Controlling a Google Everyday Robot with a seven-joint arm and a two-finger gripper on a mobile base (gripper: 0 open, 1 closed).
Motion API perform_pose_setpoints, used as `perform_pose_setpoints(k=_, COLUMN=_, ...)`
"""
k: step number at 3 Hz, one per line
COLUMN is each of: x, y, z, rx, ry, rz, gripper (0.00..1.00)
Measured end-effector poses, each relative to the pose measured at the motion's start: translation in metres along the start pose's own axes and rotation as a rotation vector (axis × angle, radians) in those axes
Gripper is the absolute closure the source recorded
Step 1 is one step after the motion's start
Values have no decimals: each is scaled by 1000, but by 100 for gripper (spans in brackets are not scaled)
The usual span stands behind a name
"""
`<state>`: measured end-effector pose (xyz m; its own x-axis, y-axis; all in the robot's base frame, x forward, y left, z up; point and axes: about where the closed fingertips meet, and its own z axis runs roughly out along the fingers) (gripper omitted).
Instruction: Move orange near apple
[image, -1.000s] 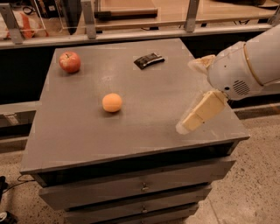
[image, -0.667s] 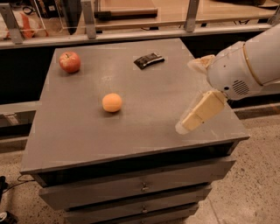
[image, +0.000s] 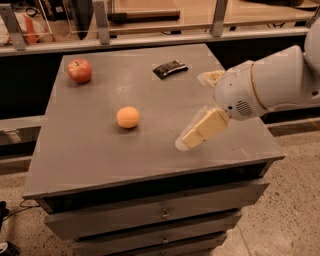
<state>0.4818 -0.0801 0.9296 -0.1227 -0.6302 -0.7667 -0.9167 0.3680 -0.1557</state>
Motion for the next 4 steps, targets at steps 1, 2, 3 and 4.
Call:
perform_pose_setpoints(k=1, x=-11, y=1, z=38, rx=-28, ry=-65, rz=-17, gripper=0)
perform_pose_setpoints(k=2, x=-15, y=2, z=78, rx=-71, ry=-95, rz=-46, gripper=0)
perform_pose_setpoints(k=3, x=-15, y=-4, z=113, rx=-102, ry=-131, rz=-47, gripper=0)
perform_pose_setpoints(k=4, x=-19, y=-18, z=144, rx=-122, ry=-165, rz=-44, gripper=0)
